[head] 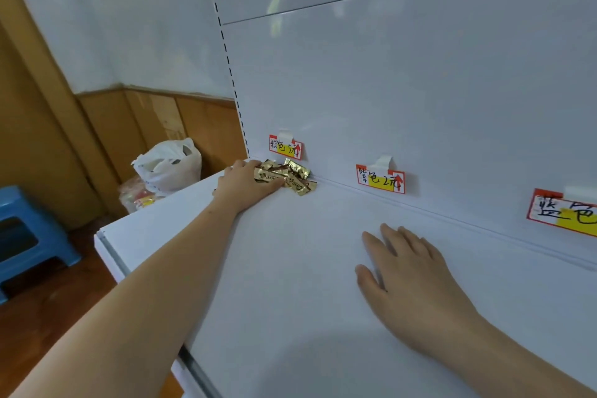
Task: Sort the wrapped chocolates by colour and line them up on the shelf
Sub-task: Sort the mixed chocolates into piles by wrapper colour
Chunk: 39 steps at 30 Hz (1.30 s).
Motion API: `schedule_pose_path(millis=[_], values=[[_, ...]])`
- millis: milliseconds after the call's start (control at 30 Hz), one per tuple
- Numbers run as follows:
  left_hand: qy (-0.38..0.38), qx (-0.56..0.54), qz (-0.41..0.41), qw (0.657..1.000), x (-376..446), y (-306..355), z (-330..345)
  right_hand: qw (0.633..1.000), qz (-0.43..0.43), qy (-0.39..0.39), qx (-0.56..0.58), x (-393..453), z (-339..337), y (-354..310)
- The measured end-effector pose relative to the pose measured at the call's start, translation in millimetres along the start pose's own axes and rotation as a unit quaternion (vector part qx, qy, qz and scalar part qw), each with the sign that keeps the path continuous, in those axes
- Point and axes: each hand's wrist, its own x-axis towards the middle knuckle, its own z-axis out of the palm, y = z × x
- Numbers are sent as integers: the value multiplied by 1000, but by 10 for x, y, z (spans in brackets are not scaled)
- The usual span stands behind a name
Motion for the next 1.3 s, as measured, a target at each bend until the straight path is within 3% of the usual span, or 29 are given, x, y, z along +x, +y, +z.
schedule_pose_path(millis=[333, 467, 633, 733, 900, 1100, 1200, 1300], values=[[78, 69, 116, 988, -477, 453, 74, 1000, 1, 6, 8, -4, -8, 20], [95, 20, 172, 980, -887, 767, 8, 999, -18, 31, 33, -11, -12, 80], [-15, -70, 248, 966, -1700, 1246, -37, 994, -7, 26, 109, -183, -382, 456], [-72, -97, 337, 934, -2134, 1594, -11, 992, 12, 57, 110, -558, -795, 833], [-152, -104, 499, 847, -2683, 2382, 46, 993, 34, 72, 82, -1455, -1377, 1478], [-202, -164, 571, 779, -3242, 3297, 110, 982, 139, 96, 88, -2309, -1589, 2245], [-224, -122, 629, 734, -3380, 3604, 217, 980, 166, 52, 98, -2544, -1592, 2506], [-230, -65, 648, 723, -3364, 3795, 341, 978, 166, -10, 122, -2659, -1499, 2584]])
